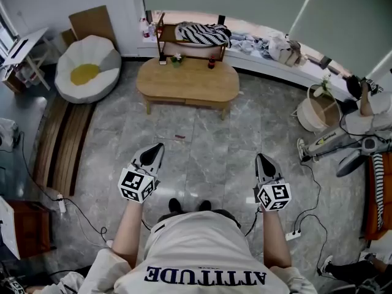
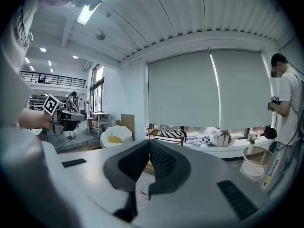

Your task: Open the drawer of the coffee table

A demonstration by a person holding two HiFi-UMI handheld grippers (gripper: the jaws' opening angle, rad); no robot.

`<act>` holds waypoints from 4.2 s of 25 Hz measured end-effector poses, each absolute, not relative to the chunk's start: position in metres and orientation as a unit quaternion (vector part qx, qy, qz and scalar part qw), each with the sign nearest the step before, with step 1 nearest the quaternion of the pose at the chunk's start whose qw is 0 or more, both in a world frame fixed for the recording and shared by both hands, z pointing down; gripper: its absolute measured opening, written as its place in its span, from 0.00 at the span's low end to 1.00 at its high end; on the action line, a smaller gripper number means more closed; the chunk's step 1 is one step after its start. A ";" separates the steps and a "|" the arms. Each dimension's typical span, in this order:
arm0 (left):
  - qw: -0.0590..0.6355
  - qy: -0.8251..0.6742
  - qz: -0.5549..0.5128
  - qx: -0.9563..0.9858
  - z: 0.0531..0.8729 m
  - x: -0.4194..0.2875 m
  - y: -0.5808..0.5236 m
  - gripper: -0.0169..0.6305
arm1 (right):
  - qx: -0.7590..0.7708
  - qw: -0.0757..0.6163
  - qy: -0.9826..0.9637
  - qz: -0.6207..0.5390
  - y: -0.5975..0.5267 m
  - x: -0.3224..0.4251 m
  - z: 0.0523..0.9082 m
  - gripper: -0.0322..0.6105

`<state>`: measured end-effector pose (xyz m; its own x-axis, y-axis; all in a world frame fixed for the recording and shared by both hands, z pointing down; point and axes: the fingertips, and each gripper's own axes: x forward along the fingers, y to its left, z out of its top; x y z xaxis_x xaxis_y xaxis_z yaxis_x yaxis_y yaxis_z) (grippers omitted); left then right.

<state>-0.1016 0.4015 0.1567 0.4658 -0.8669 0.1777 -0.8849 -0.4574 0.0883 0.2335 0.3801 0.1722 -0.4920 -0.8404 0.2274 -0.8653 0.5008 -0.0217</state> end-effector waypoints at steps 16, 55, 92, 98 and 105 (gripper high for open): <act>0.086 -0.531 0.062 0.840 0.167 -0.060 0.403 0.06 | 0.475 0.085 -0.872 0.079 0.367 0.274 0.183 0.08; 0.108 -0.528 0.066 0.840 0.208 -0.064 0.252 0.06 | 0.441 0.085 -0.887 0.111 0.226 0.257 0.230 0.08; 0.164 -0.435 0.102 0.880 0.293 -0.190 -0.023 0.06 | 0.462 0.093 -0.852 0.227 -0.014 0.075 0.304 0.08; 0.176 -0.436 0.109 0.876 0.307 -0.192 -0.021 0.06 | 0.463 0.084 -0.846 0.250 -0.022 0.073 0.319 0.08; 0.189 -0.452 0.113 0.864 0.327 -0.182 -0.023 0.06 | 0.442 0.085 -0.851 0.271 -0.031 0.074 0.345 0.08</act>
<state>-0.1816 -0.0233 0.3267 0.5651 -0.7390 0.3669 -0.8247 -0.5191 0.2247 0.0739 -0.0315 0.3446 -0.5954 -0.7059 0.3837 -0.7979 0.4633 -0.3857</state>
